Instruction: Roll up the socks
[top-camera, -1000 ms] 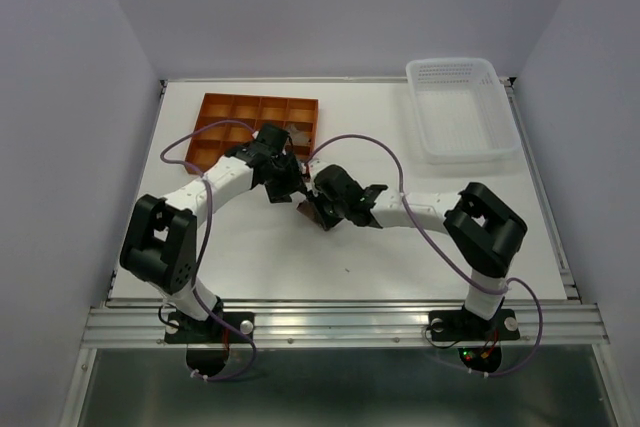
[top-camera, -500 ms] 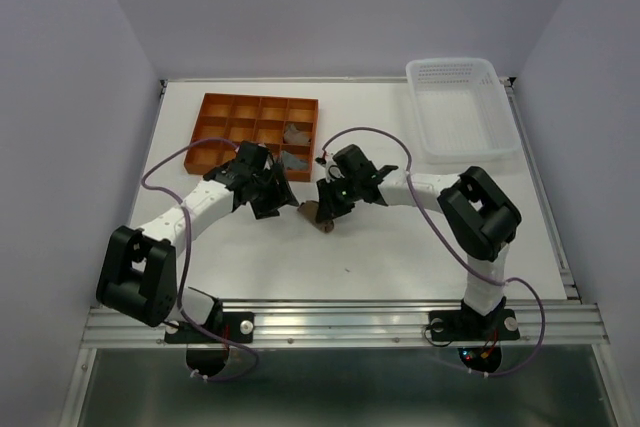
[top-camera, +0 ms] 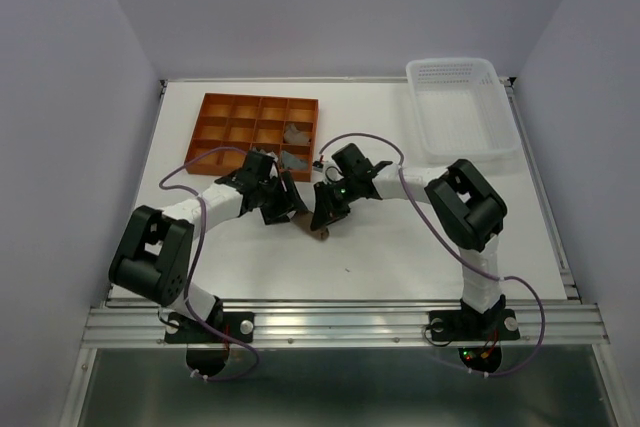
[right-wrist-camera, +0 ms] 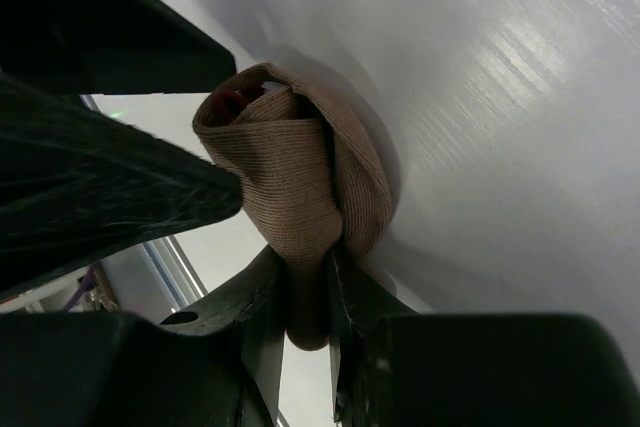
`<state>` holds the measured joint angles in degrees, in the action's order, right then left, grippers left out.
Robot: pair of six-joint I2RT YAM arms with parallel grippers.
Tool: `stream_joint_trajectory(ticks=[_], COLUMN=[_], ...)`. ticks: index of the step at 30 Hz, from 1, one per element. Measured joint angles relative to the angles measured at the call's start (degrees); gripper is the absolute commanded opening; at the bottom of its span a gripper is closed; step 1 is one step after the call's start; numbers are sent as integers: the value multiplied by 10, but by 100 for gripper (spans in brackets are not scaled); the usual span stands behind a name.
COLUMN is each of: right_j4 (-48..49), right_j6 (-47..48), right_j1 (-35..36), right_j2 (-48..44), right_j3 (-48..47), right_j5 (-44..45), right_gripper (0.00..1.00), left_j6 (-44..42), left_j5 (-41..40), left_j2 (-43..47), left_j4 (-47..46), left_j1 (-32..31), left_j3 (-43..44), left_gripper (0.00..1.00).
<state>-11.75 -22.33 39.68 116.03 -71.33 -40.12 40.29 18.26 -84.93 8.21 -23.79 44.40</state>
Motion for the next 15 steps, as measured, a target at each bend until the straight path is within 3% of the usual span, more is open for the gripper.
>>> stream_joint_trajectory(ticks=[8, 15], right_j4=[-5, -5], right_j6=[-7, -7], right_j1=[-13, -20], right_j2=[11, 19], right_j3=[-6, -7], right_j5=[-21, -38], right_gripper=[22, 22], left_j6=[-4, -5], left_j5=[8, 25], left_j2=[-44, -63], left_j4=[-19, -42], left_j1=[0, 0], left_j3=[3, 4], left_gripper=[67, 57])
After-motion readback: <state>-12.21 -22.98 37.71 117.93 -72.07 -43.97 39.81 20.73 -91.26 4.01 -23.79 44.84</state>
